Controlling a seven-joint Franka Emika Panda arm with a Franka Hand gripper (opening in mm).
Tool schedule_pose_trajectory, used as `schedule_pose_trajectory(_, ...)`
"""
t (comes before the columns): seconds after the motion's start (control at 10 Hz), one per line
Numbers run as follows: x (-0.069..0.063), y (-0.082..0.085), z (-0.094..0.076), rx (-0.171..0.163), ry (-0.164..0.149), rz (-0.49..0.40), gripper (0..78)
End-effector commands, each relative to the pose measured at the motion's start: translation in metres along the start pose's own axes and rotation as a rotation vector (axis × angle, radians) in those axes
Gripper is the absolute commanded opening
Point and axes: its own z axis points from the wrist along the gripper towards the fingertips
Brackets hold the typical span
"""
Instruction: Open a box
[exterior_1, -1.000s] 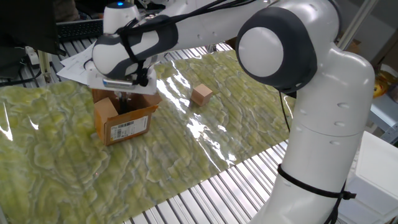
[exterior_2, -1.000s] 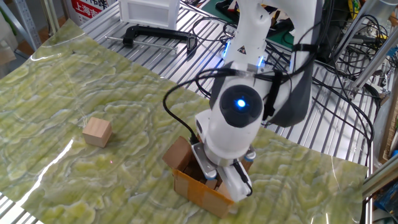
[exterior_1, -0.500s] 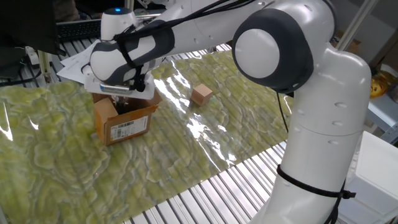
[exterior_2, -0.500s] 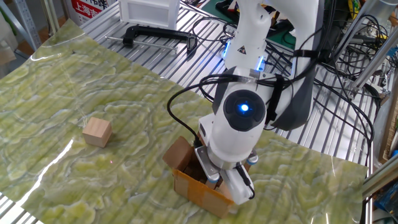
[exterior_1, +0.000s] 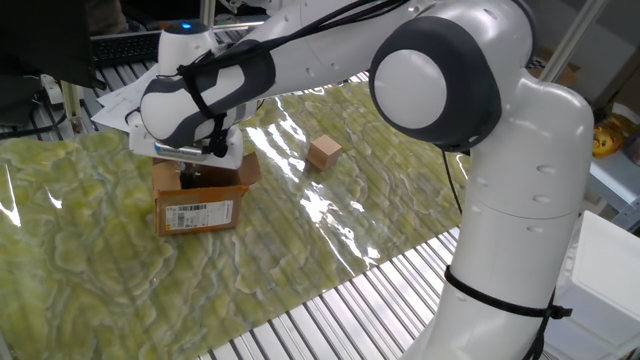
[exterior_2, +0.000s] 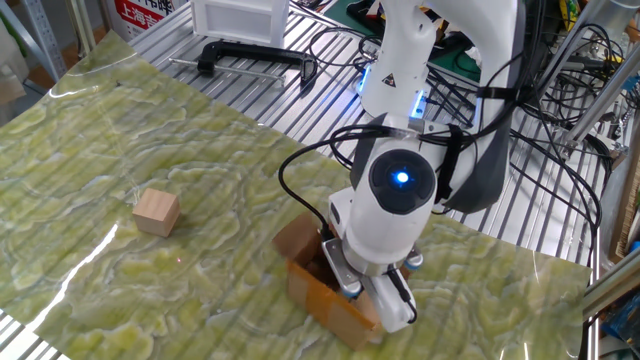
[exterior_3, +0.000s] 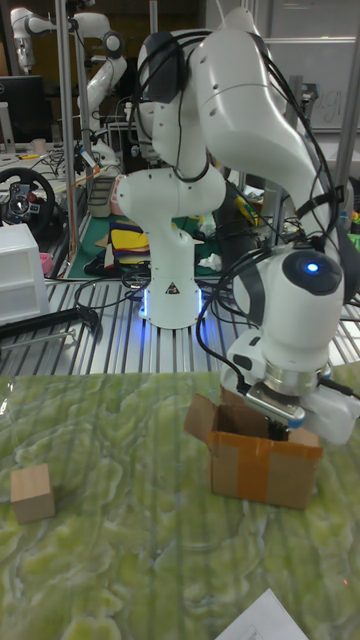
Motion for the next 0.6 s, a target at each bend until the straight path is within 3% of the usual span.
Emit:
schedule_pose_trajectory(0.1,0.001,0.005,-0.010,-0.005,0.008,0.009,0.0)
schedule_pose_trajectory(0.6,0.001,0.010,-0.023,0.003,0.009,0.017,0.0)
